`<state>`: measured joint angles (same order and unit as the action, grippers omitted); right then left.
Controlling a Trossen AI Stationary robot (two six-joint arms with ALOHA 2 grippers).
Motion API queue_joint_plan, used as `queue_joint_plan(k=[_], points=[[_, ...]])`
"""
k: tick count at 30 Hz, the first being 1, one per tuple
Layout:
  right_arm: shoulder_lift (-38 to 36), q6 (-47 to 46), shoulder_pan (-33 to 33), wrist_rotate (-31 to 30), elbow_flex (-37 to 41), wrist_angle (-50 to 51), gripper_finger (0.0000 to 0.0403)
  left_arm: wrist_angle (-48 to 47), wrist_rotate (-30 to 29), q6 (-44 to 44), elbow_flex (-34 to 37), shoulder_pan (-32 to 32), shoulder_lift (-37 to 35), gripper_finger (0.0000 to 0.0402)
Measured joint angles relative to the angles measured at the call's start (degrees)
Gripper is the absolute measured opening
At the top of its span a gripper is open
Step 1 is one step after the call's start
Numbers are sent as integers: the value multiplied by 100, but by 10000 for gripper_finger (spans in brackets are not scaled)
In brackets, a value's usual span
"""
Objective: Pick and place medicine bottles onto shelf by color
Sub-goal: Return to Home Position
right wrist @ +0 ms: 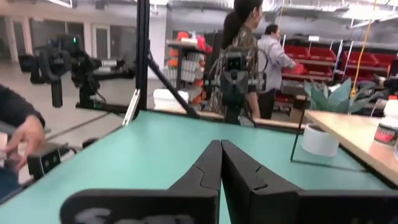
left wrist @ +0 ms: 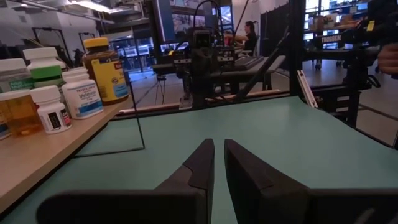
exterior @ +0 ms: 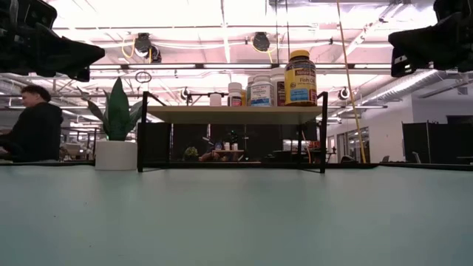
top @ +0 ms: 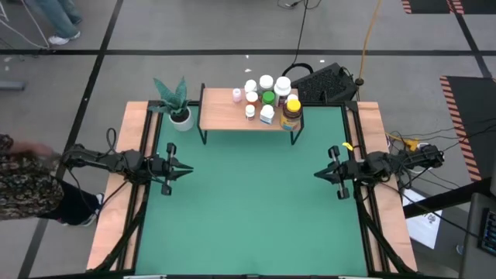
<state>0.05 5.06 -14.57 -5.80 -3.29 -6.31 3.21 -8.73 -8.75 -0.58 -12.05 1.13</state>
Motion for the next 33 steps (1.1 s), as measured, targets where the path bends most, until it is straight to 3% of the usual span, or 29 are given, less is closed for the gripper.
queue_joint_plan(k=[12,33], points=[[-2,-443,0,310,227,75,0,0,0,0,0,0,0,42],[9,-284,-2,302,173,84,0,-1,2,0,-2,-2,0,42]])
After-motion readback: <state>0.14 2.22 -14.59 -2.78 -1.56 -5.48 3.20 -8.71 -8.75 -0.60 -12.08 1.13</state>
